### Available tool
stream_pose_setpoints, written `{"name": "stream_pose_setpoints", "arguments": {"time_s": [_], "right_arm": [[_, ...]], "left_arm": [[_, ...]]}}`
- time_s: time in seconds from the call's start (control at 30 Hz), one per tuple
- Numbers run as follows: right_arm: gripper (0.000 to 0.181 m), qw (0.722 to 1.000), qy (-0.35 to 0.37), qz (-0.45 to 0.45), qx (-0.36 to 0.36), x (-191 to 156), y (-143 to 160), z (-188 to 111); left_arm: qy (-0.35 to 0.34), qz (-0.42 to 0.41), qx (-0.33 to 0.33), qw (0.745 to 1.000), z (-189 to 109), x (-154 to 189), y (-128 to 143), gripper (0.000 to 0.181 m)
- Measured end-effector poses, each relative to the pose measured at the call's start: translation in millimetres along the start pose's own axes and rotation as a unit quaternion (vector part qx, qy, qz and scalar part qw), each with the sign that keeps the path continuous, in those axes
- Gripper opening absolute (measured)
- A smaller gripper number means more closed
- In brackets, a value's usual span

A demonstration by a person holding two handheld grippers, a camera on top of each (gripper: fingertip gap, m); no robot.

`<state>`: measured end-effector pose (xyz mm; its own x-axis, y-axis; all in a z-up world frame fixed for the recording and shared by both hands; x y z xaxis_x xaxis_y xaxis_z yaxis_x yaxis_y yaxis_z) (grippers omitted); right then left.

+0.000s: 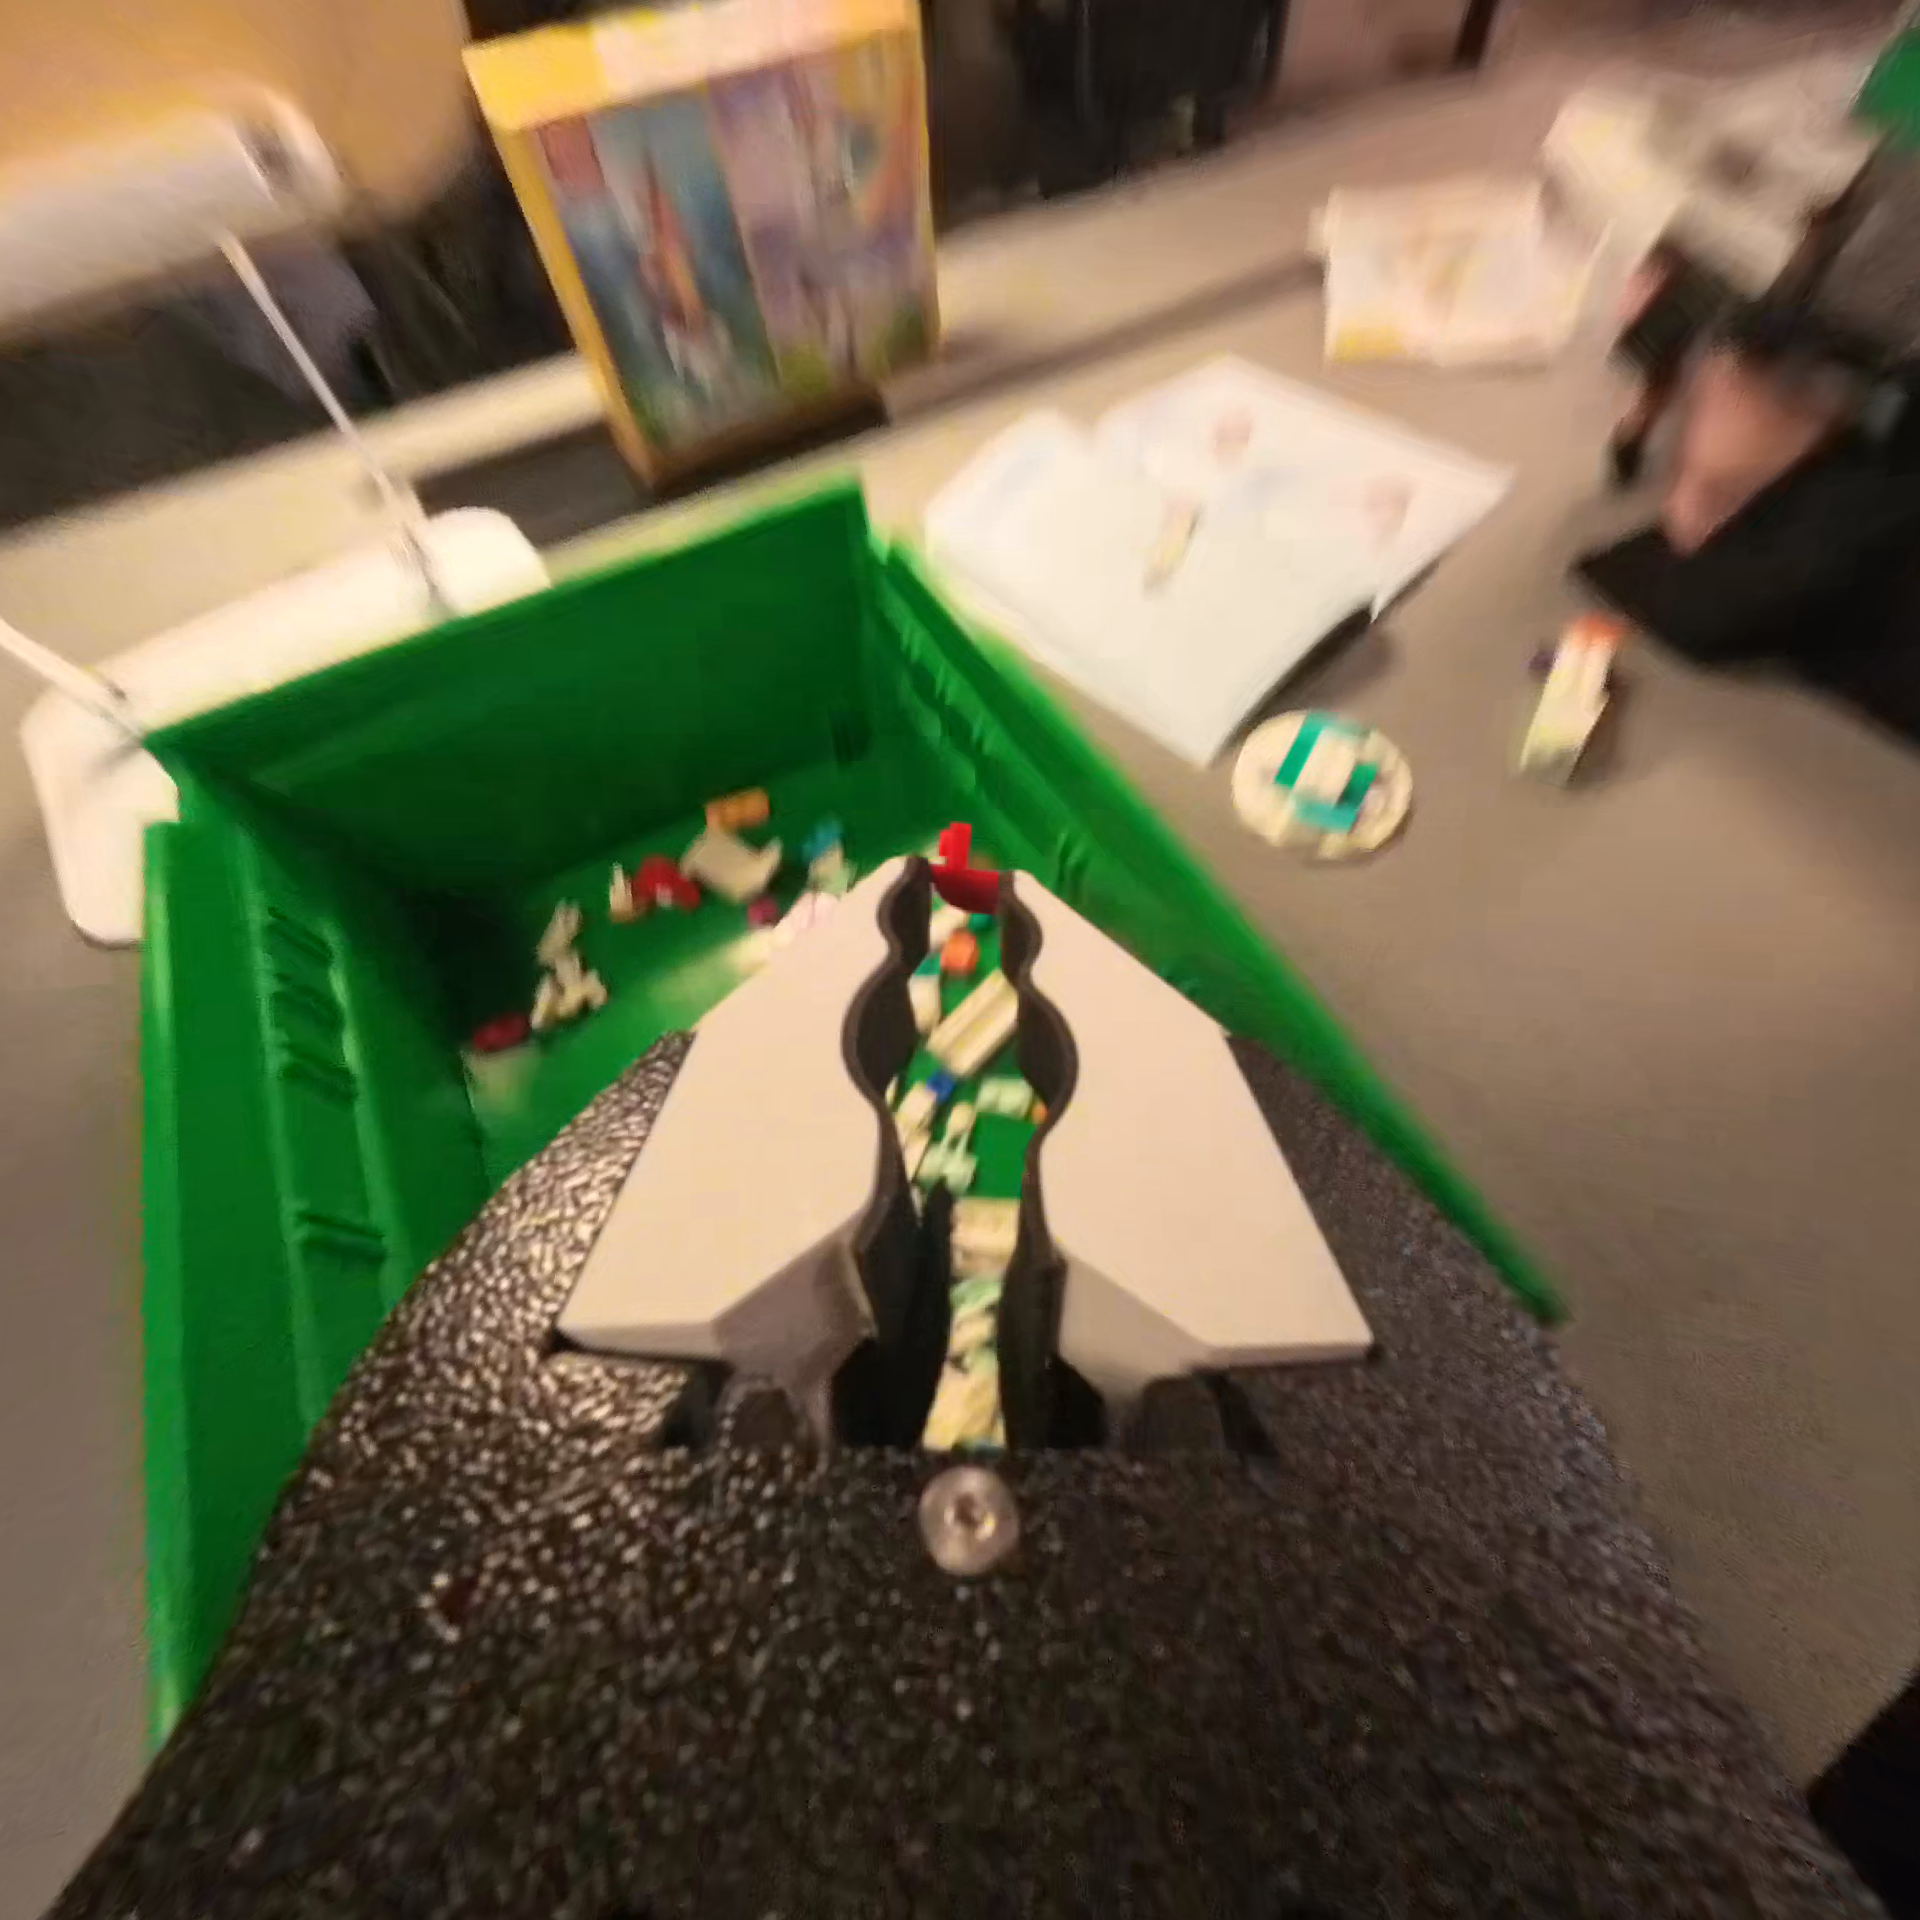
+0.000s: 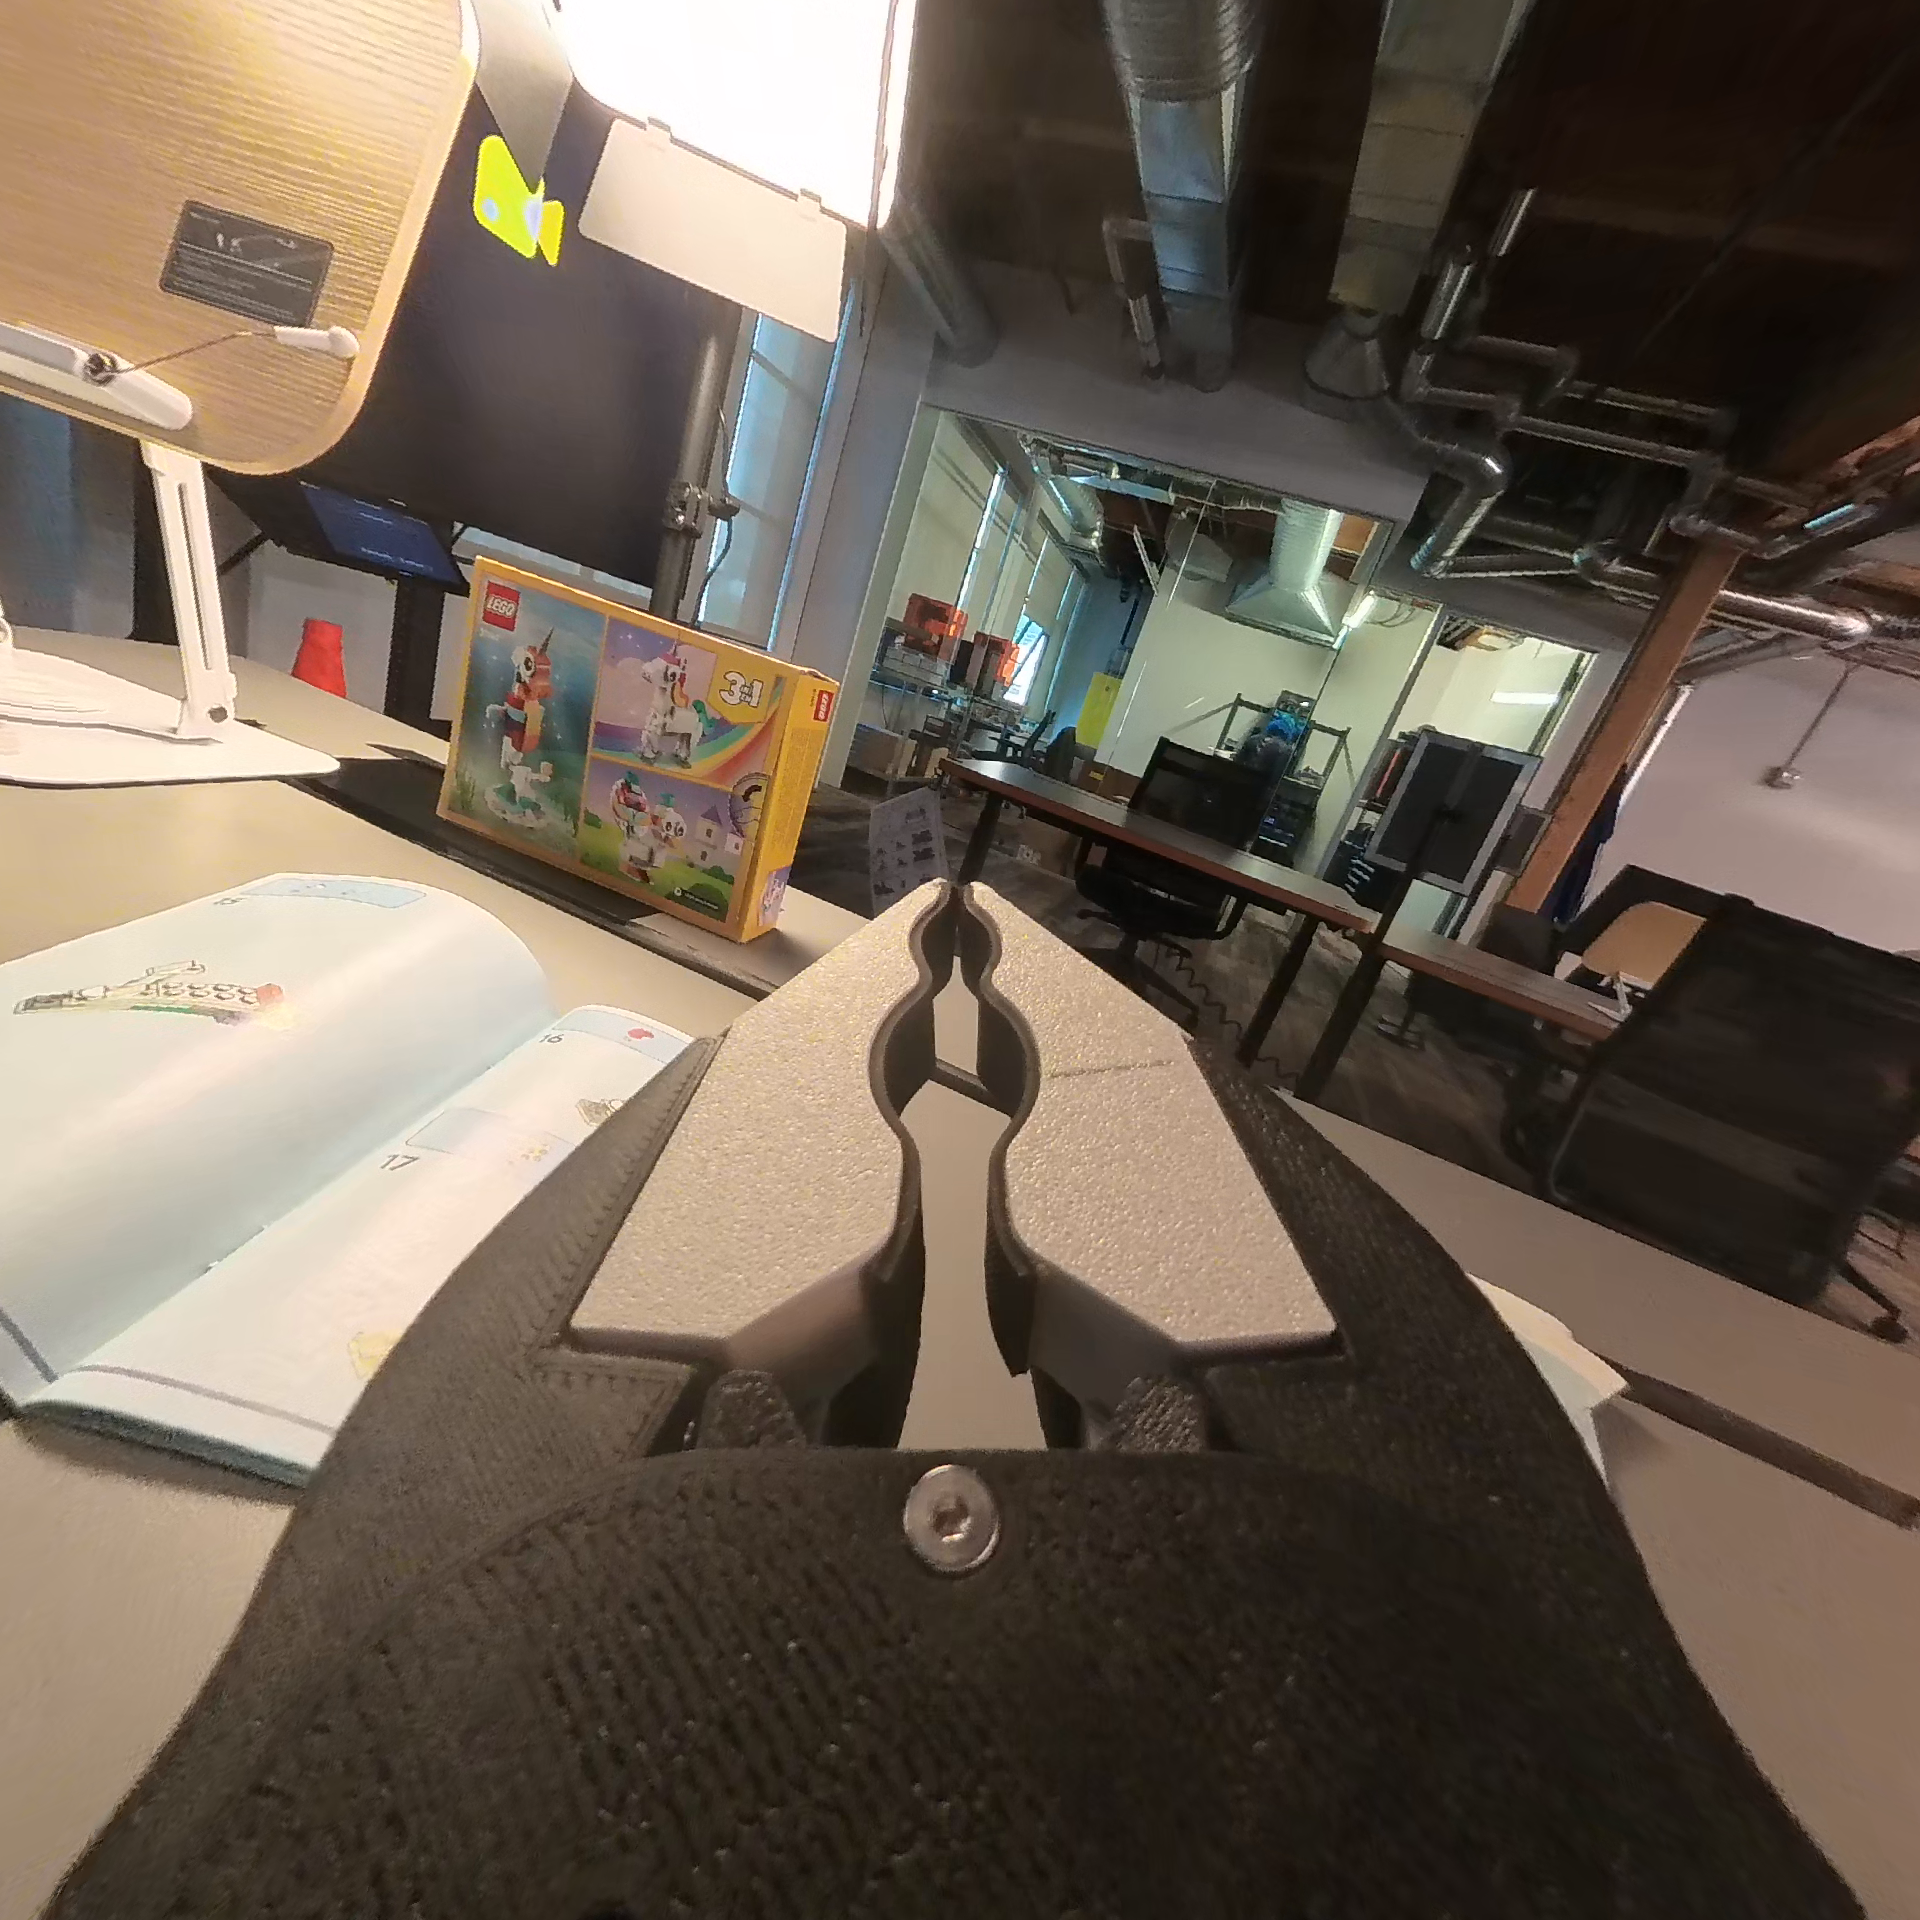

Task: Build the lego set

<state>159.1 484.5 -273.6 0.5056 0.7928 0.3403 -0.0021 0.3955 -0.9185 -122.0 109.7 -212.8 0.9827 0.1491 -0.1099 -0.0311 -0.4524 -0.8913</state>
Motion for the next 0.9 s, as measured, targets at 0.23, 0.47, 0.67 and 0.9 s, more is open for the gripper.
{"name": "stream_pose_setpoints", "arguments": {"time_s": [0.23, 0.47, 0.67, 0.9], "right_arm": [[0.0, 1.0, -0.006, -0.009, -0.002, -1.4, 0.6, 2.0], [0.0, 1.0, -0.003, -0.006, 0.002, -0.6, 0.4, 0.9], [0.0, 1.0, -0.006, -0.008, 0.002, -1.2, 0.3, 1.2], [0.0, 1.0, -0.007, -0.009, 0.001, -1.4, 0.5, 1.8]], "left_arm": [[0.213, 0.128, 0.133, 0.959, -26.7, 134.9, -58.7, 0.01], [0.255, 0.206, -0.01, 0.945, 49.4, 196.5, -40.6, 0.01], [0.251, 0.2, -0.149, 0.935, 99.5, 210.7, -2.9, 0.011], [0.251, 0.172, -0.177, 0.936, 114.3, 203.4, 20.4, 0.013]]}}
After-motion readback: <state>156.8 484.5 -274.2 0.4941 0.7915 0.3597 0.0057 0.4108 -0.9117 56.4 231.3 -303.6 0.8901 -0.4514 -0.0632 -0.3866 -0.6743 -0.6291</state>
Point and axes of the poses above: each gripper's, where its closed fingertips meet, z out along the fingers, y out of its underside, x = y × z across the jaws, the point moved 9 cm from there along -z, back along the fingers, and after that the axes turned 8 degrees about -y, right-handed, at the moved point
